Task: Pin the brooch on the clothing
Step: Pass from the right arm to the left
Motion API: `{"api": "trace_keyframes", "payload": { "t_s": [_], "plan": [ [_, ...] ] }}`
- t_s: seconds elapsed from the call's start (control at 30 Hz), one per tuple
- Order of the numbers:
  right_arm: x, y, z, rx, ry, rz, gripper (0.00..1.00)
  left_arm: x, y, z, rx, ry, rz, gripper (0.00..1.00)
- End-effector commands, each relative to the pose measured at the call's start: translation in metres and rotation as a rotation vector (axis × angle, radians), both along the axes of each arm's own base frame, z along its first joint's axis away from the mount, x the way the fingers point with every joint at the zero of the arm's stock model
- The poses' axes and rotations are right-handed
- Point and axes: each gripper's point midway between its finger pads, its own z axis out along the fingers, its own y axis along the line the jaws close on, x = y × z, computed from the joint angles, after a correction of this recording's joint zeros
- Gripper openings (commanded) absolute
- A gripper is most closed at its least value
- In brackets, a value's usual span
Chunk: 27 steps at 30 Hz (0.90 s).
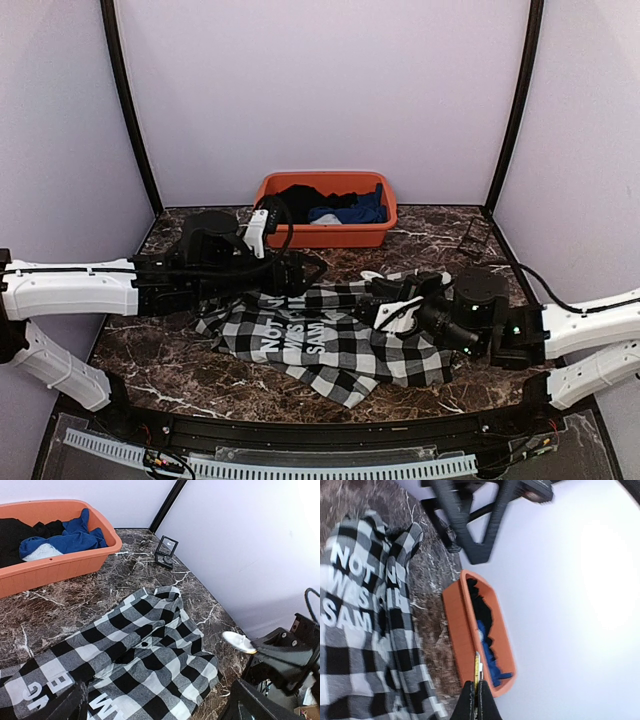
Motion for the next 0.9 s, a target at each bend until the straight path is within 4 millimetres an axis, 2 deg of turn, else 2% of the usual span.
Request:
{"api": "trace_keyframes", "payload": {
  "t_s": [0.0, 0.13, 0.37, 0.53, 0.63, 0.77, 0.87],
  "plan": [
    [0.004, -0.002, 0.044, -0.114, -0.512, -0.105, 0.00, -0.002, 0.005, 0.004, -0.030, 0.045, 0.001, 0.99],
    [-0.008, 0.000, 0.047, -0.176, -0.732, -0.117, 0.00, -0.002, 0.005, 0.004, -0.060, 0.074, -0.006, 0.99],
    [-0.029, 0.013, 0.044, -0.249, -0.970, -0.112, 0.00, 0.004, -0.002, 0.009, -0.105, 0.107, -0.059, 0.99],
    [-0.046, 0.022, 0.045, -0.233, -1.027, -0.081, 0.00, -0.002, -0.022, 0.027, -0.134, 0.090, -0.195, 0.99],
    [-0.052, 0.023, 0.045, -0.225, -1.040, -0.070, 0.00, -0.003, -0.036, 0.025, -0.139, 0.110, -0.271, 0.99],
    [-0.055, 0.023, 0.039, -0.226, -1.036, -0.056, 0.00, -0.014, -0.050, 0.018, -0.165, 0.167, -0.386, 0.99],
    [-0.057, 0.024, 0.039, -0.222, -1.036, -0.053, 0.00, -0.018, -0.055, 0.015, -0.184, 0.192, -0.416, 0.96]
  ]
}}
